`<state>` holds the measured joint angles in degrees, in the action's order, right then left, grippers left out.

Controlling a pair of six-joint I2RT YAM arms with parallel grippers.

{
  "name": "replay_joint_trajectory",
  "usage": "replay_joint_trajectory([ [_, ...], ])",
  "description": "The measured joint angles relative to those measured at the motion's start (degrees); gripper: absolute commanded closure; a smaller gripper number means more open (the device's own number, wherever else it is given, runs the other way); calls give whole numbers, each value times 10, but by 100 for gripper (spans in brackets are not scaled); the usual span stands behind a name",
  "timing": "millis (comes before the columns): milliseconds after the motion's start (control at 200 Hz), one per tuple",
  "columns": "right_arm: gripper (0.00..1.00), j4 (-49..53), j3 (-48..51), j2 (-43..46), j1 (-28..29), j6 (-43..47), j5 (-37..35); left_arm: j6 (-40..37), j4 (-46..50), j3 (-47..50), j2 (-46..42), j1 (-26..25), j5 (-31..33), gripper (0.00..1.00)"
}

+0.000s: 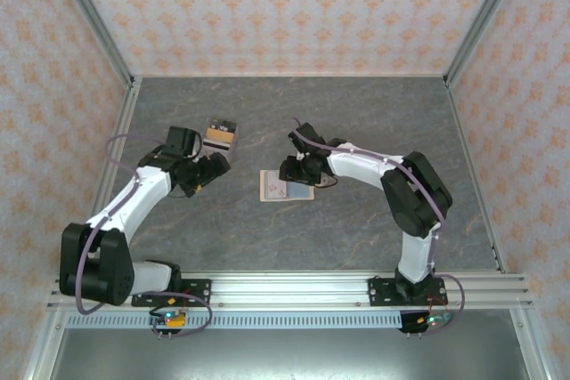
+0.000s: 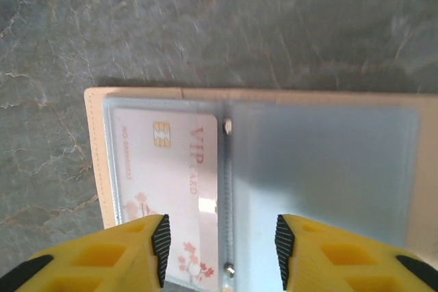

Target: Take the credit cards out of the card holder

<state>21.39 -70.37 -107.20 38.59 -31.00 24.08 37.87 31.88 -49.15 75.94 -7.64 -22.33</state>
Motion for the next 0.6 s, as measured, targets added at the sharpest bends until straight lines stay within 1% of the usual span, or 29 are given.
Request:
replay_joint_trajectory([
  [95, 63, -27, 1, -2, 0, -33, 27, 11, -18, -8, 34, -32, -11, 22],
  [200, 66, -52, 1, -3, 0, -59, 36, 21, -42, -21, 67, -67, -20, 27],
  [300, 69, -64, 2, -6, -2, -74, 40, 29, -58, -37, 96, -96, -27, 36],
  [415, 72, -72, 8, -16, -9, -80, 41, 40, -73, -60, 133, -124, -30, 49],
  [601, 74, -73, 15, -25, -21, -84, 41, 46, -85, -98, 195, -155, -30, 62],
])
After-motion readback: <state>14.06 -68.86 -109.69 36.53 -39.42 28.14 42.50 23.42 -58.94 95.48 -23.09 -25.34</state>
